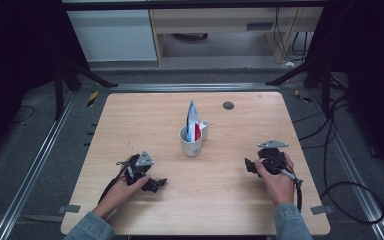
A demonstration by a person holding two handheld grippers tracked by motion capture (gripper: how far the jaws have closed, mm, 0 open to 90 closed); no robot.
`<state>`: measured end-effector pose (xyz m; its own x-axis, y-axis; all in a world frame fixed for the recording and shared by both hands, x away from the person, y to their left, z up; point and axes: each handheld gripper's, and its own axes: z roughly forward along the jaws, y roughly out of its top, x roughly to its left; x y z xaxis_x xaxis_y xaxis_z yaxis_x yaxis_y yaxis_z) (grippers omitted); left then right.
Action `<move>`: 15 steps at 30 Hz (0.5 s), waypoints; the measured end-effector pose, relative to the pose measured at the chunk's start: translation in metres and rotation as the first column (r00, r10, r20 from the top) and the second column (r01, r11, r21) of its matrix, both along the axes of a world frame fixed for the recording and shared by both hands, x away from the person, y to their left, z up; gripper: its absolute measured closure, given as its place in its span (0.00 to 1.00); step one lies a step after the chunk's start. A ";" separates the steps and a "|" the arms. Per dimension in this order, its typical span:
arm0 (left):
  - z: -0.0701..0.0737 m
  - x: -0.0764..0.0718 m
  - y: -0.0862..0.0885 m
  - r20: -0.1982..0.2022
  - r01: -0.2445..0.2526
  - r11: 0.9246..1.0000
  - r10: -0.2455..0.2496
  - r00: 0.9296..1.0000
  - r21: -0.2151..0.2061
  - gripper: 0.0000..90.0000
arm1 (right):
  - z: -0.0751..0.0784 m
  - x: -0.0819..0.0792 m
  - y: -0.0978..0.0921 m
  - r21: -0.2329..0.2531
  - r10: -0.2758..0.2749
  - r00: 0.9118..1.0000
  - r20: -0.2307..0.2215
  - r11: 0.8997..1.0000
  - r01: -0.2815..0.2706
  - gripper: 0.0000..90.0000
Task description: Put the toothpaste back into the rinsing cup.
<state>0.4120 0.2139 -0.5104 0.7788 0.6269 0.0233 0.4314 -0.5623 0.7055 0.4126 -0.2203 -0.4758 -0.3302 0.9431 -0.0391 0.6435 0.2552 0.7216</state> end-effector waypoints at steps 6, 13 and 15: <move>0.000 0.000 0.000 0.000 0.000 1.000 0.000 1.000 0.000 0.00 | -0.006 0.003 -0.004 0.011 -0.027 1.000 0.000 1.000 0.027 0.17; 0.000 0.000 0.000 0.000 0.000 1.000 0.000 1.000 0.000 0.00 | -0.012 0.008 -0.009 0.040 -0.065 0.998 -0.009 0.997 0.065 0.17; 0.000 0.000 0.000 0.000 0.000 1.000 0.000 1.000 0.000 0.00 | -0.014 0.009 -0.010 0.046 -0.073 0.997 -0.008 0.996 0.073 0.17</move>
<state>0.4120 0.2139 -0.5104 0.7788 0.6268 0.0234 0.4314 -0.5624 0.7054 0.4213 -0.2301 -0.4895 -0.2604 0.9655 0.0066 0.6640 0.1741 0.7271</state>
